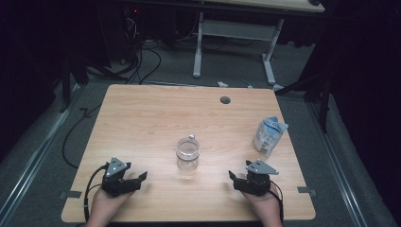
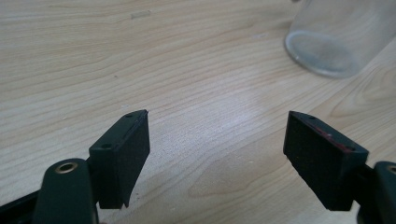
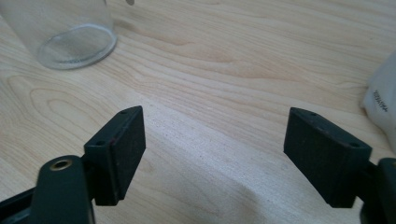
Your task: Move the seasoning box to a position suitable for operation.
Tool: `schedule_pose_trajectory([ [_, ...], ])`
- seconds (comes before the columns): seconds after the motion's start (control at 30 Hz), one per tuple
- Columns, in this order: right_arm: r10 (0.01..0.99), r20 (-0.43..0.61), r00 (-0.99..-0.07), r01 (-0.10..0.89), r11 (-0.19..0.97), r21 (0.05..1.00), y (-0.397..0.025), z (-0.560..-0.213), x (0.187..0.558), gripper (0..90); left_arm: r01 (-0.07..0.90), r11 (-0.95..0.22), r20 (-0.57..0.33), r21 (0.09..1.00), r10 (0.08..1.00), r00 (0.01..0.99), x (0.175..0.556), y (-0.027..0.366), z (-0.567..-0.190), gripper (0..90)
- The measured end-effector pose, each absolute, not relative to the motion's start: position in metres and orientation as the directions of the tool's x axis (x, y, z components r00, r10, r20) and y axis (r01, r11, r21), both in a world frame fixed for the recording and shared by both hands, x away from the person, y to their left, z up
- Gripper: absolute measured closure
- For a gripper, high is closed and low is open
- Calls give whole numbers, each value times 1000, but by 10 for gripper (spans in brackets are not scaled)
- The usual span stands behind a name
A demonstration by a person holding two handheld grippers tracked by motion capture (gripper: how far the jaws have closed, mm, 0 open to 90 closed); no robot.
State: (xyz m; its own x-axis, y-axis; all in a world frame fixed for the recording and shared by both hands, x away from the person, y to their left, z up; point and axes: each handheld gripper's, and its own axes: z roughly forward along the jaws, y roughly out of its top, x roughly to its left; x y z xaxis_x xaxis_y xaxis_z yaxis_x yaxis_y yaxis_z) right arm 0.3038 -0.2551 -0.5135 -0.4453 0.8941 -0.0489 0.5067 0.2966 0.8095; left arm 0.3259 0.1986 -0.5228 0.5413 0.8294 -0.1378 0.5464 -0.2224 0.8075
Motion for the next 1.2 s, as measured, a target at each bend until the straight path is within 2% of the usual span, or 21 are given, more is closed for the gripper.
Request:
schedule_pose_trajectory([
  [0.23,888,-36,-459,498,290,817,-257,-515,303,258,497,-243,-103,833,814,572,320,193,-517,236],
  [0.43,882,-20,-471,489,281,826,-260,-516,304,268,455,-249,-51,855,833,551,318,191,-513,316],
  [0.6,871,-17,-491,481,287,828,-257,-515,305,320,459,-214,-94,862,822,561,317,200,-513,417],
  [0.7,865,-13,-502,478,290,829,-255,-514,304,345,489,-213,-117,846,820,560,319,199,-514,415],
  [0.77,865,-20,-502,481,298,825,-253,-514,304,355,505,-208,-126,838,826,550,321,197,-515,375],
  [0.93,862,-22,-506,471,297,830,-249,-513,305,389,480,-258,-62,838,830,554,324,183,-513,366],
  [1.0,871,-41,-489,475,306,825,-249,-513,307,401,479,-261,-70,839,819,569,329,177,-511,378],
  [1.2,882,9,-471,488,252,836,-251,-507,313,434,472,-254,-86,844,805,586,340,166,-510,442],
])
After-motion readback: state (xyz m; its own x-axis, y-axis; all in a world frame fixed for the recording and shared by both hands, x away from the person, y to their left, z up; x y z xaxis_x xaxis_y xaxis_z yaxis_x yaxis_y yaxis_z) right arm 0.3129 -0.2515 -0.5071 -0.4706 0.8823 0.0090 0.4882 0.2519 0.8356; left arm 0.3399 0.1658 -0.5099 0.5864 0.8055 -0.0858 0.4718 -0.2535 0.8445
